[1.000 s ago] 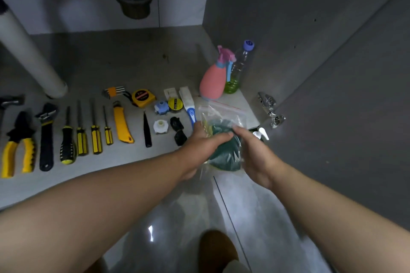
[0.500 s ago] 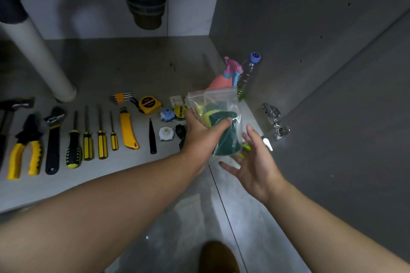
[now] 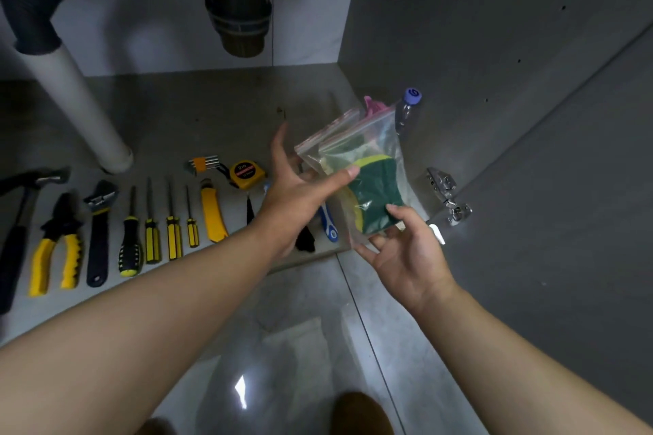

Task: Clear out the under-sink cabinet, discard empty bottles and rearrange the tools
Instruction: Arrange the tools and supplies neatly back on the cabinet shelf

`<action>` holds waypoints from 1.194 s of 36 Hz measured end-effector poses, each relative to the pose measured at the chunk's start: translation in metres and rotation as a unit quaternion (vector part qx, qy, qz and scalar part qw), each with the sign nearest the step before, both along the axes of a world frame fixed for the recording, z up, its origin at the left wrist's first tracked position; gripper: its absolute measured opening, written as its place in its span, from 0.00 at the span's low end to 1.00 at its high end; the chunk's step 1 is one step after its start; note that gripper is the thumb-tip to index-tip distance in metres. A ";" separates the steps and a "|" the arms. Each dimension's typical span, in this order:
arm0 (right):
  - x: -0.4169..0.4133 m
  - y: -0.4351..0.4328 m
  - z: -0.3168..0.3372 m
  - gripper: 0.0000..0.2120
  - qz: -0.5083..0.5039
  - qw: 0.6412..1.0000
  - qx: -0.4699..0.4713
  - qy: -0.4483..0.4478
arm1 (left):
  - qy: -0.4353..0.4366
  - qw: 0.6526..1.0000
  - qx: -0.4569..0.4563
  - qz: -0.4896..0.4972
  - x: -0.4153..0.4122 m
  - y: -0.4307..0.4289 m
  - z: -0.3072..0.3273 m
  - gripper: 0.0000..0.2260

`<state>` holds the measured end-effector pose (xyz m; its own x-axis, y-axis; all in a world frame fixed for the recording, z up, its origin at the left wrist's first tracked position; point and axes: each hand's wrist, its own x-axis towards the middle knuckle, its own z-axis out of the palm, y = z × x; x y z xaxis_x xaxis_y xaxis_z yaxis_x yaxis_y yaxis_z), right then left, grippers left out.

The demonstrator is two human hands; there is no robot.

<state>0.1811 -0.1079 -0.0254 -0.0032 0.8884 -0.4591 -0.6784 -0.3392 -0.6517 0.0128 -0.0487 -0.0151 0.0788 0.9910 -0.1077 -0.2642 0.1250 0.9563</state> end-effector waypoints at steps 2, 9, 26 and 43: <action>-0.003 0.001 0.002 0.16 0.005 1.000 0.001 -0.020 | 0.005 1.000 0.012 -0.015 -0.004 0.003 -0.001 0.46; -0.009 0.004 0.011 0.25 0.018 1.000 0.000 -0.022 | 0.044 0.997 0.052 -0.019 0.005 0.009 0.004 0.24; -0.037 0.000 0.024 0.31 -0.051 0.938 0.156 -0.306 | -0.295 0.914 -0.191 -0.203 -0.006 -0.004 -0.009 0.27; -0.050 0.021 0.049 0.25 0.095 0.793 0.201 -0.567 | -0.302 0.907 -0.218 -0.196 -0.028 -0.005 -0.010 0.32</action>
